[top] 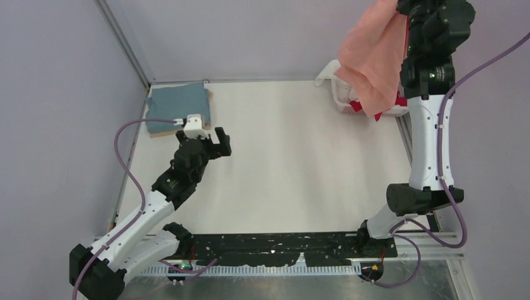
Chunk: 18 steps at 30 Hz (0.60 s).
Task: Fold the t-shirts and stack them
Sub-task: Move the tshirt to the center of the board
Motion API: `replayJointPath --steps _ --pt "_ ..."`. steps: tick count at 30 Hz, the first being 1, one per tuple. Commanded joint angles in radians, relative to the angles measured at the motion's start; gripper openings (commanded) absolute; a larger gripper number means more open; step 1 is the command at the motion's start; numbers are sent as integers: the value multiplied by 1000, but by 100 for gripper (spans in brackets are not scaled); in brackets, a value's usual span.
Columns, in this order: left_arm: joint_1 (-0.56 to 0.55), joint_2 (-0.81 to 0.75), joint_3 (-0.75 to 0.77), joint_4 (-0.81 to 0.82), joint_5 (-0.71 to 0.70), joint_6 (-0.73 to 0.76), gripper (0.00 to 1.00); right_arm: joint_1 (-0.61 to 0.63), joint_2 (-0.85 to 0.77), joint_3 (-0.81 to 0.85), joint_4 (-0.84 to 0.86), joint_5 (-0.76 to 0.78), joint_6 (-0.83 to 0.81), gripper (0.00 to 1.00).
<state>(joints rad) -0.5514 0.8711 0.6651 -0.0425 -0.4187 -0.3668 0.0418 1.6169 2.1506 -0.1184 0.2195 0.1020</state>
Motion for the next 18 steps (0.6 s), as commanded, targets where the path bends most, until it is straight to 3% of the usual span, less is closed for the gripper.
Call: replayJointPath --steps 1,4,8,13,18 --pt "4 -26 25 5 -32 -29 100 12 -24 192 -55 -247 167 6" --pt "6 -35 37 -27 -40 -43 100 68 -43 218 -128 -487 270 6" --pt "5 -67 37 -86 -97 -88 99 218 -96 111 -173 -609 269 6" --pt "5 -127 53 -223 -210 -173 100 459 -106 71 -304 -576 178 6" --pt "5 -199 54 -433 -449 -328 100 547 -132 -5 -354 -524 167 6"
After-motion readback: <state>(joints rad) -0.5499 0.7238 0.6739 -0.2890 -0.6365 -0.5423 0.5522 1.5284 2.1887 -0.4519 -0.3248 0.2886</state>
